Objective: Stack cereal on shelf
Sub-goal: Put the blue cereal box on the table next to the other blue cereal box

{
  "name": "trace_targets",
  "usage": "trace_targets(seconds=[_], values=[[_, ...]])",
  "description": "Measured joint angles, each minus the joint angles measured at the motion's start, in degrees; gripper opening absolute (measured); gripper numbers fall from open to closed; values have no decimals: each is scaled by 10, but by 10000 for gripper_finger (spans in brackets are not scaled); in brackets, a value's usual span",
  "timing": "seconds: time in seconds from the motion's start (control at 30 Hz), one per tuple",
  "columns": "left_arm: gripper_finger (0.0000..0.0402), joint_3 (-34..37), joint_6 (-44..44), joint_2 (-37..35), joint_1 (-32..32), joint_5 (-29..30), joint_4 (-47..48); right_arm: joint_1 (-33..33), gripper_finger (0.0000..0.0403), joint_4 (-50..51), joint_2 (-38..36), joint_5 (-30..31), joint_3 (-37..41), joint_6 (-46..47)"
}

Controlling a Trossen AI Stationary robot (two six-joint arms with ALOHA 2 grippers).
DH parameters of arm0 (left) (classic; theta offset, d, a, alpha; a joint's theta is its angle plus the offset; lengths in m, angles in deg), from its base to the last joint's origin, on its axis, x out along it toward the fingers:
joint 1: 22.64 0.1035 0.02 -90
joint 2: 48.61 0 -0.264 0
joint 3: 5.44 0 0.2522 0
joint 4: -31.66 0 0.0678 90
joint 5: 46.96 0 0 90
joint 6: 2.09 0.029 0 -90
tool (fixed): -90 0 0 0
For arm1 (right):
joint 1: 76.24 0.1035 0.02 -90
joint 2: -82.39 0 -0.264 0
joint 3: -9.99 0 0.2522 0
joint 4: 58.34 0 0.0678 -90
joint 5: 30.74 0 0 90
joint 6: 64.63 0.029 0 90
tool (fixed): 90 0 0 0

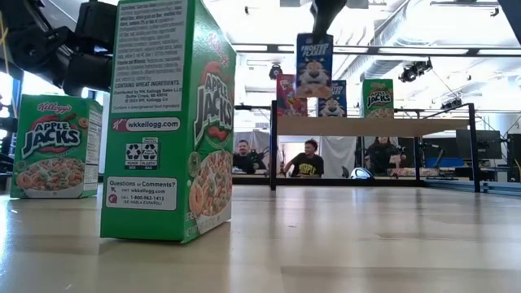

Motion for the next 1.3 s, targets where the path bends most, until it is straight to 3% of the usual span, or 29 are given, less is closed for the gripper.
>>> trace_targets(seconds=[0.27, 0.43, 0.7, 0.93, 1.3], values=[[132, 0, 15, 0, -9, 0, -2, -112, 150, 3, -10, -51, 2, -58], [132, 0, 15, 0, -9, 0, -2, -147, 150, 2, -13, -72, 2, -66], [132, 0, 15, 0, -12, 0, -2, -165, 149, 1, -11, -81, 4, -68], [132, 0, 21, 0, -19, 0, -3, -164, 149, 3, -10, -73, 72, -66], [132, 0, 23, 0, -19, 0, -3, -164, 170, -2, -12, -14, 94, -39]])
